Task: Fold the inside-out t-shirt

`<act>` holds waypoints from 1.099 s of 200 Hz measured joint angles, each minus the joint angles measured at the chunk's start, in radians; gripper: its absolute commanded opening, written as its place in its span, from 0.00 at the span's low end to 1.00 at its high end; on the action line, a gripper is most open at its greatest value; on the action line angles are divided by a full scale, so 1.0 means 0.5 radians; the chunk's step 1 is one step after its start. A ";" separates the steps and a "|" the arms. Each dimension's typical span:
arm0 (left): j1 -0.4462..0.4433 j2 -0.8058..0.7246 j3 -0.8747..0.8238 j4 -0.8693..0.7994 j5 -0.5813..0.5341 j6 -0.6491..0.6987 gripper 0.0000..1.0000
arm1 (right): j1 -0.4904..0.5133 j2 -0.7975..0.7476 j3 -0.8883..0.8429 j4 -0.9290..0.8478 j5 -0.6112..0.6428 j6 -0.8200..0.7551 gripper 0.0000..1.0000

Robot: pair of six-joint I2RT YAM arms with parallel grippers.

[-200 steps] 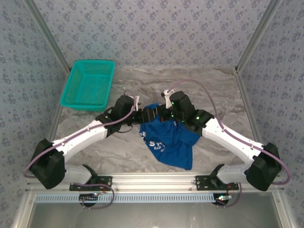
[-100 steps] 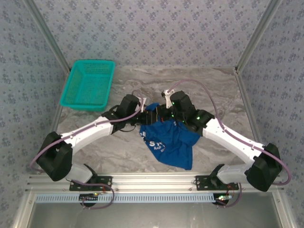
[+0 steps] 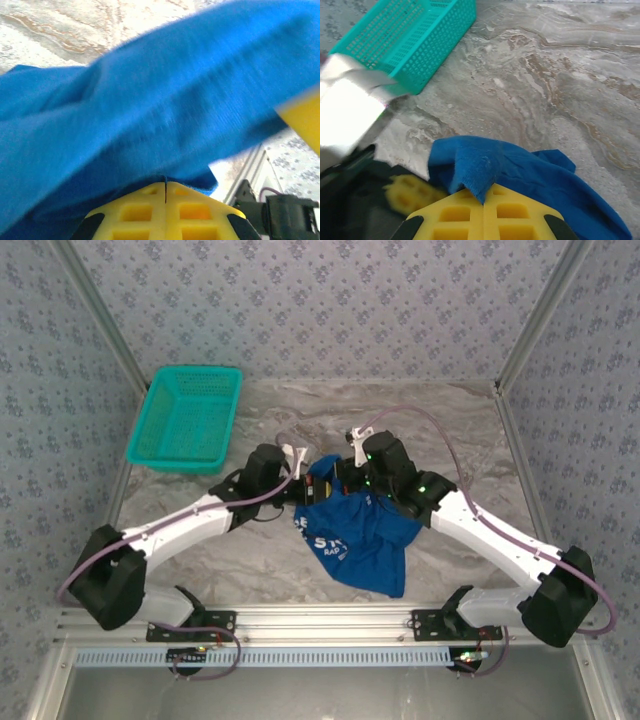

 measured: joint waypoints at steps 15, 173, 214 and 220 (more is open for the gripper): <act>0.001 -0.096 -0.072 0.055 0.053 0.024 0.00 | -0.032 0.000 0.000 -0.009 0.015 0.001 0.00; 0.208 -0.636 -0.137 -0.174 -0.069 0.495 0.00 | -0.521 -0.119 0.121 -0.459 -0.188 0.010 0.00; 0.199 -0.524 -0.134 -0.192 -0.082 0.533 0.00 | -0.674 -0.185 0.184 -0.546 -0.421 -0.002 0.00; 0.192 -0.511 -0.127 -0.190 -0.080 0.534 0.00 | -0.687 -0.185 0.197 -0.576 -0.437 -0.010 0.00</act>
